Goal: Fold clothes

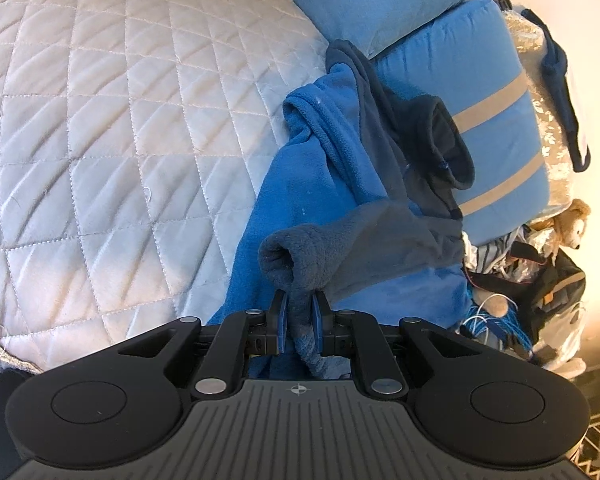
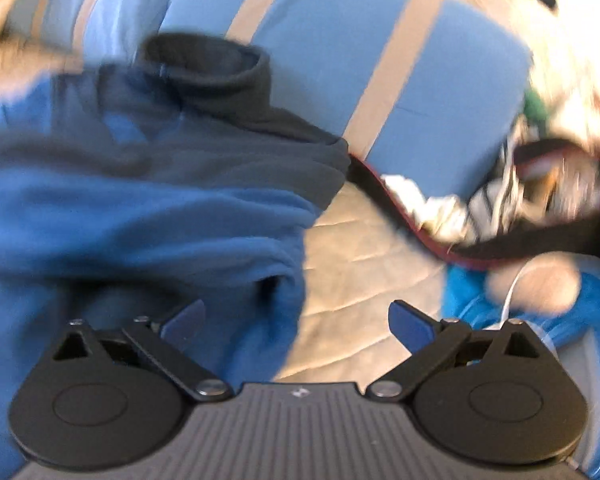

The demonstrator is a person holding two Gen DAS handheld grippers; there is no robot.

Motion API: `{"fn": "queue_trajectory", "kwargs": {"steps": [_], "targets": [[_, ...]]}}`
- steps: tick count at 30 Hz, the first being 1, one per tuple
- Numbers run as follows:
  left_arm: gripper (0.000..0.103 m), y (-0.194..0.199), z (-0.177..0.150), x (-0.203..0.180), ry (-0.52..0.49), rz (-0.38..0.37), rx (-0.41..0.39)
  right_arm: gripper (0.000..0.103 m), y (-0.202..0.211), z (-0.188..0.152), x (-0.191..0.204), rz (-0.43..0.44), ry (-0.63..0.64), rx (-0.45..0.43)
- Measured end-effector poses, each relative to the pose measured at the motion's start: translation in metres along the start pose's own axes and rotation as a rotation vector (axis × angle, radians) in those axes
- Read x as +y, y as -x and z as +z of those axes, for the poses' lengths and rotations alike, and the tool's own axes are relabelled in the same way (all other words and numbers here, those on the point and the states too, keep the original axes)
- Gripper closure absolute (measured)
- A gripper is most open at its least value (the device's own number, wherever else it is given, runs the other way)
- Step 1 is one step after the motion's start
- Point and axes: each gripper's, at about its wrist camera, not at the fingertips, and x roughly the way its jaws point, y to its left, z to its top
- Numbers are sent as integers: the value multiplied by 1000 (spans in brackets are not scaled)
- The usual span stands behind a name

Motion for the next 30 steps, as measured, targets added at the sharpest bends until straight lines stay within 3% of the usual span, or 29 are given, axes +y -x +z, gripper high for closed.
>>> {"fn": "queue_trajectory", "kwargs": {"steps": [6,11,13,14,15,17,24,30], "targets": [[91,0,1,-2,12,-3,1,2,-38,-6,18,-205,167,-104],[91,0,2,-4,14,6,6,6,-56,-6,26,-297,236,-242],[91,-2,2,-6,14,7,8,38,-54,-4,25,-260,212,-294],[91,-2,3,-7,14,6,9,60,-51,-2,23,-234,193,-314],[91,-4,3,-9,11,9,7,71,-47,0,21,-209,169,-328],[91,-9,5,-12,7,16,2,79,-40,4,12,-178,81,-343],[91,-39,17,-28,-9,5,13,79,-48,-9,-40,-7,-321,-234],[91,-48,31,-40,-22,-39,25,80,-74,-43,-96,245,-915,-118]]}}
